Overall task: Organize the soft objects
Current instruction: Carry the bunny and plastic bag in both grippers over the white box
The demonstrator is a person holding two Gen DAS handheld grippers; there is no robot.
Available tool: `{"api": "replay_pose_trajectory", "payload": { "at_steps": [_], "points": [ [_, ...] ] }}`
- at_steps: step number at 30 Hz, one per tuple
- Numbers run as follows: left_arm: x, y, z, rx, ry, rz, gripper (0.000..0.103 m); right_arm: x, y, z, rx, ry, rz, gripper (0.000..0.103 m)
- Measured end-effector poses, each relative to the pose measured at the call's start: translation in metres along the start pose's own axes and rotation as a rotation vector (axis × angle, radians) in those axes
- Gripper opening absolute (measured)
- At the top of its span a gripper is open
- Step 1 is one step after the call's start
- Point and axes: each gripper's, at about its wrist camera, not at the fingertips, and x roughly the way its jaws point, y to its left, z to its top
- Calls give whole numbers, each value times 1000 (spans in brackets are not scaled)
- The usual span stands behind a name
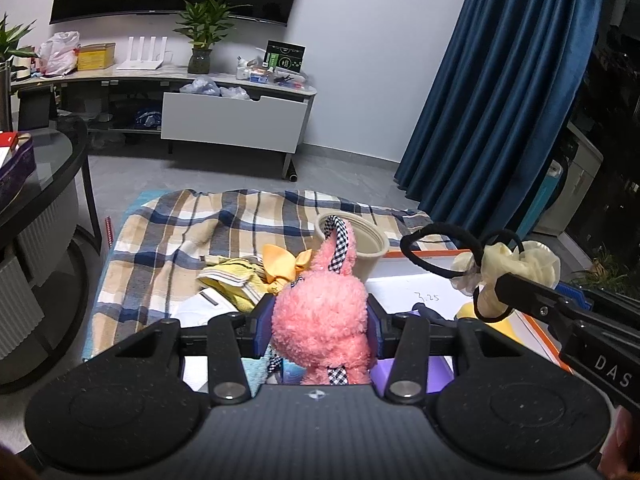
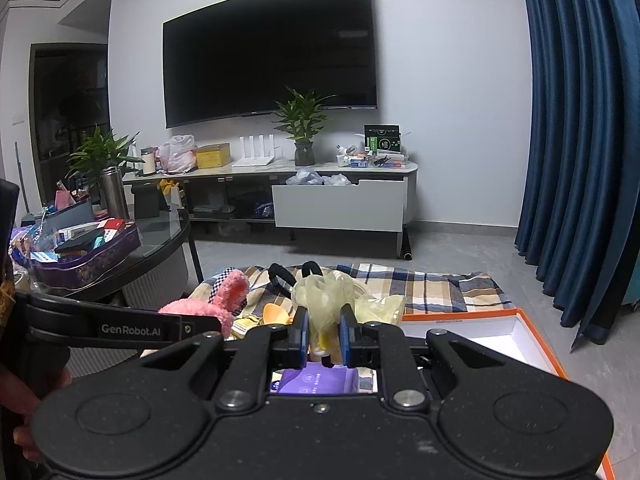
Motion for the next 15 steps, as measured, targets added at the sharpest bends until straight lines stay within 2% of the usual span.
{"api": "replay_pose_trajectory", "payload": {
  "at_steps": [15],
  "points": [
    [8,-21,-2,29,8,-31,46,-2,-16,-2,23,-3,-30,18]
  ]
}}
